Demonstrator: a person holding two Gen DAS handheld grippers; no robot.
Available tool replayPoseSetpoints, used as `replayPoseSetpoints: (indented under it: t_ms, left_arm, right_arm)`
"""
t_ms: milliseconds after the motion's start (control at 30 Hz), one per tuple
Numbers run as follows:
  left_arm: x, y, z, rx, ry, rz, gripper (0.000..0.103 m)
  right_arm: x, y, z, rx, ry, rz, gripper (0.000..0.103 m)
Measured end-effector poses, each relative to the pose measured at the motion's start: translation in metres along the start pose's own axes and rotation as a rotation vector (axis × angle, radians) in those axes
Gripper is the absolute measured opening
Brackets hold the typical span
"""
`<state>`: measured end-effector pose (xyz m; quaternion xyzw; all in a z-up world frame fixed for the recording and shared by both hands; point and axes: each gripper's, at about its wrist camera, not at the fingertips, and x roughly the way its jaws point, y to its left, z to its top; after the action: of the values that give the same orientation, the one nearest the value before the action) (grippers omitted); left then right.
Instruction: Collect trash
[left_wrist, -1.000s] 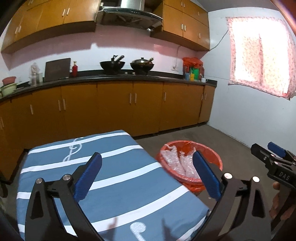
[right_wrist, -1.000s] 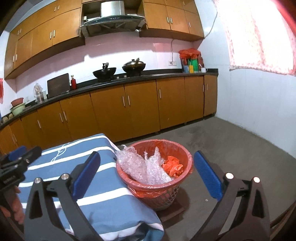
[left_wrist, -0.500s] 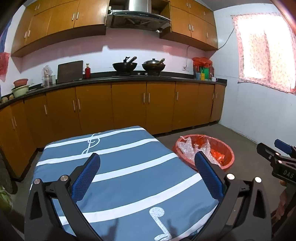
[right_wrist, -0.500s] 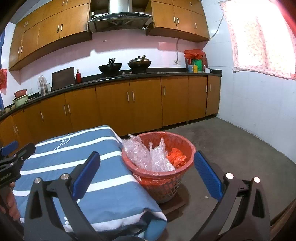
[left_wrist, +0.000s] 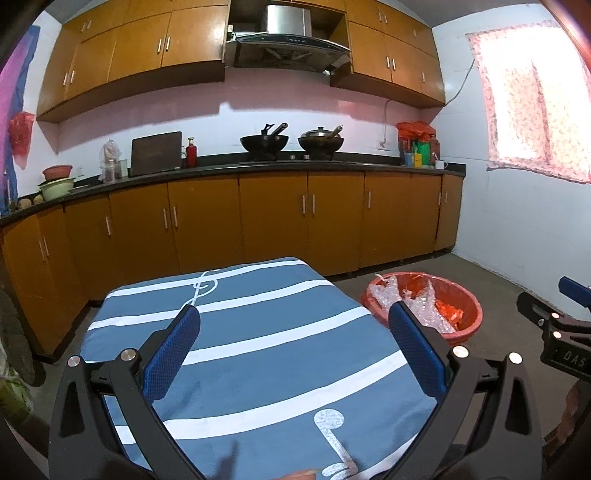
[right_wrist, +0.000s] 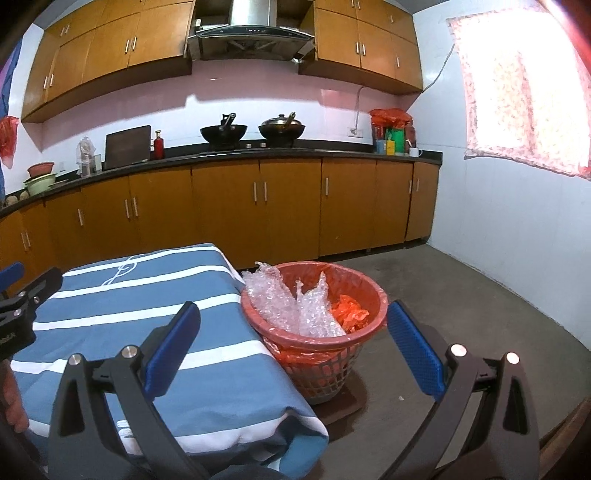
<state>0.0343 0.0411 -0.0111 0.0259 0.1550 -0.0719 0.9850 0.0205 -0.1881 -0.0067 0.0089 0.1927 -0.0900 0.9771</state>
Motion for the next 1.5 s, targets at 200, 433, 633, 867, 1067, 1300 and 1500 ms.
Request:
replayPoseSetpoints:
  t_ms: [200, 433, 633, 867, 1067, 1300, 1500]
  left_arm:
    - [0.0016, 0.0028, -0.0046, -0.003, 0.013, 0.021, 0.101]
    - [-0.0005, 0.0037, -0.0070, 0.005, 0.014, 0.041, 0.101]
    - [-0.0007, 0.0054, -0.0071, 0.003, 0.014, 0.042, 0.101]
    - [0.0002, 0.0073, -0.0089, 0.002, 0.019, 0.043, 0.101]
    - [0.0005, 0.0070, -0.0096, 0.004, 0.025, 0.046, 0.101]
    - [0.0007, 0.0083, -0.0102, 0.000, 0.028, 0.044, 0.101]
    - [0.0005, 0.0082, -0.0099, 0.003, 0.026, 0.045, 0.101]
  right_arm:
    - [0.0027, -0.0023, -0.0031, 0.003, 0.009, -0.016, 0.099]
    - [0.0039, -0.0023, -0.0049, 0.004, 0.012, -0.017, 0.099]
    - [0.0045, -0.0012, -0.0064, 0.004, 0.006, -0.012, 0.099]
    - [0.0049, -0.0008, -0.0056, 0.015, 0.001, -0.011, 0.099]
    - [0.0055, -0.0003, -0.0054, 0.018, 0.000, -0.023, 0.099]
    - [0.0061, -0.0009, -0.0053, 0.019, 0.000, -0.025, 0.099]
    - [0.0060, -0.0014, -0.0044, 0.021, -0.001, -0.025, 0.099]
